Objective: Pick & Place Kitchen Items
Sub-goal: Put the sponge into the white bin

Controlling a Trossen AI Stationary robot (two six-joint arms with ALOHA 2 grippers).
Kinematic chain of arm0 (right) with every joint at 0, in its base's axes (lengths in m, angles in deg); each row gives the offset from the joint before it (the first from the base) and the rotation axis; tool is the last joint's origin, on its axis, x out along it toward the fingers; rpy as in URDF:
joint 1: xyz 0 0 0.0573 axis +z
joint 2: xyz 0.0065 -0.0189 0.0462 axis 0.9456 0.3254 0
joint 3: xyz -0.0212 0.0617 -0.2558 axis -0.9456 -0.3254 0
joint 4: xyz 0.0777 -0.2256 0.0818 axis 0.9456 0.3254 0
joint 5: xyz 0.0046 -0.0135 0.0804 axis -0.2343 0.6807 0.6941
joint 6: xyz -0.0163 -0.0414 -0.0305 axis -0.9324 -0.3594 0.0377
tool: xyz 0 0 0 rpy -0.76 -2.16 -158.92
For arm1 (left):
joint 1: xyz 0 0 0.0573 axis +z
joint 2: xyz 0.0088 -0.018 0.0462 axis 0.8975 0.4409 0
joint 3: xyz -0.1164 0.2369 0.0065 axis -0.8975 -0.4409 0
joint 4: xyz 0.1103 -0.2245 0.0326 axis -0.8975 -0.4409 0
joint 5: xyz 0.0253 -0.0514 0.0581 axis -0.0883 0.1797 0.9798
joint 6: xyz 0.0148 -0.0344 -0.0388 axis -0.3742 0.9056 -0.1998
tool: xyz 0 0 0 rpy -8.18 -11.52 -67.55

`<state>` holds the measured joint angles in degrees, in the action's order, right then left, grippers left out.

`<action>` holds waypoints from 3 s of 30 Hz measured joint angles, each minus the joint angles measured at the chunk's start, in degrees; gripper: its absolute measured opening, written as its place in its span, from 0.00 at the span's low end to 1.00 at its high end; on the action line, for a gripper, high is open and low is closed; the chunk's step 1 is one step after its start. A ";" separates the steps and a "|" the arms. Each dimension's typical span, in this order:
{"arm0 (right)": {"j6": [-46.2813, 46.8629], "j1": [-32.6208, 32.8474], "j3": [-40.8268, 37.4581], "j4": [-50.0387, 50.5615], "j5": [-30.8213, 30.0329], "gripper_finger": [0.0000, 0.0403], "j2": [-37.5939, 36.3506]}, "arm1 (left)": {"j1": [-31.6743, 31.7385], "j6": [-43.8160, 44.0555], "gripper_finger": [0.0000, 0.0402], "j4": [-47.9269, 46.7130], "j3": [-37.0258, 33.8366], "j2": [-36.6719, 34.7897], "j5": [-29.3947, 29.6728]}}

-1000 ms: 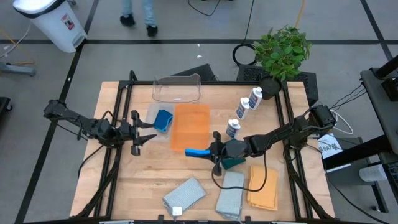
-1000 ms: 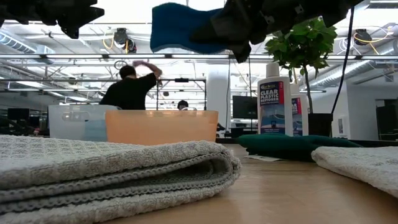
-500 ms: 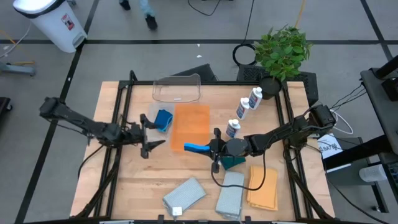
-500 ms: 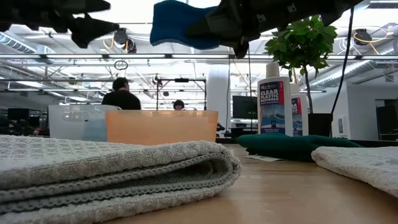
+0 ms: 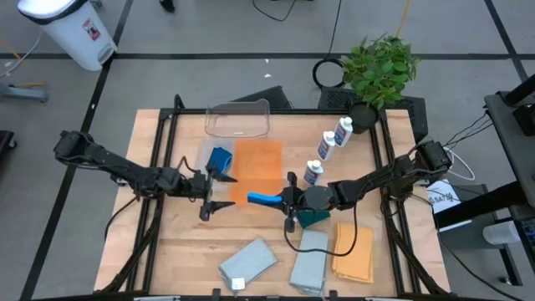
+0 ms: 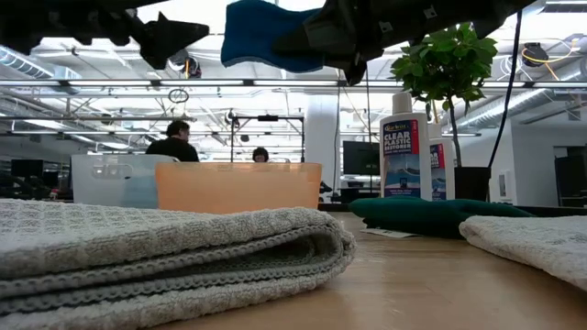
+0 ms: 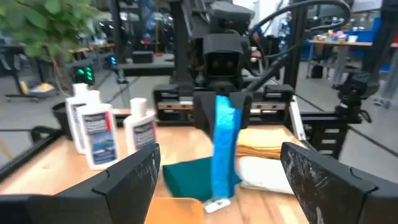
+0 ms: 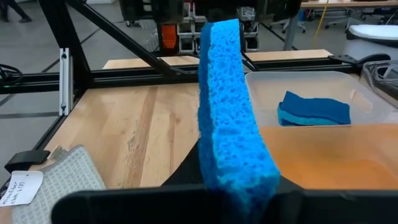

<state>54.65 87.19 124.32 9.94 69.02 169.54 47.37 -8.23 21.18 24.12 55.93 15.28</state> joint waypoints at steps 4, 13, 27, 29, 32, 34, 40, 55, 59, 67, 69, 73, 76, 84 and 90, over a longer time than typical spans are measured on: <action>-0.04 0.00 0.00 -0.12 0.00 0.02 0.00 | 0.08 -0.21 0.85 -1.50 3.37 5.19 -0.19; -0.24 0.02 0.00 -0.12 0.02 0.02 0.00 | 0.07 -0.40 0.85 -2.53 10.24 15.63 -0.19; -1.21 0.42 0.00 -0.13 0.07 0.02 0.00 | 1.12 0.96 0.85 -6.05 16.96 21.08 0.97; -1.49 0.76 0.00 -0.18 0.04 0.02 0.00 | 1.12 0.96 0.84 -6.17 16.96 21.10 1.06; -1.78 0.81 0.00 -0.57 0.02 0.02 0.00 | 1.12 0.74 0.79 -6.19 16.96 21.02 0.96; -2.12 0.79 0.00 -0.60 -0.02 0.02 0.00 | 1.11 0.72 0.73 -6.36 16.96 21.02 0.84; -2.14 0.79 0.00 -0.56 -0.04 0.02 0.02 | 1.11 0.67 0.54 -6.35 16.96 21.02 0.82; -2.78 0.76 0.00 -0.12 -0.03 0.02 0.02 | 1.11 -3.42 0.09 -6.38 16.90 21.00 -1.23; -2.78 0.76 0.00 -0.12 -0.02 0.02 0.02 | 1.11 -3.43 0.03 -6.38 16.90 21.00 -1.23; -2.80 0.76 -0.01 -0.12 0.01 0.02 0.02 | 1.11 -3.43 0.14 -6.38 16.90 20.97 -1.19; -2.80 0.76 -0.02 -0.12 0.04 0.02 0.02 | 1.11 -3.40 0.17 -6.37 16.90 20.97 -1.19; -2.80 0.76 -0.02 -0.10 0.04 0.02 0.02 | 1.13 -3.24 0.20 -6.36 16.90 20.97 -1.17; -2.80 0.76 -0.02 -0.10 0.04 0.02 0.02 | 1.13 -3.19 0.20 -6.36 16.90 20.97 -1.19; -2.80 0.76 -0.02 -0.10 0.04 0.02 0.02 | 1.13 -3.23 0.20 -6.36 16.90 20.95 -1.15; -3.61 0.82 -0.04 0.10 0.03 0.02 0.02 | 1.01 -3.08 0.19 -7.63 16.90 20.41 -1.20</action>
<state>51.04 88.01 124.27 10.04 69.06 169.56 48.38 -11.31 13.56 41.01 76.35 14.08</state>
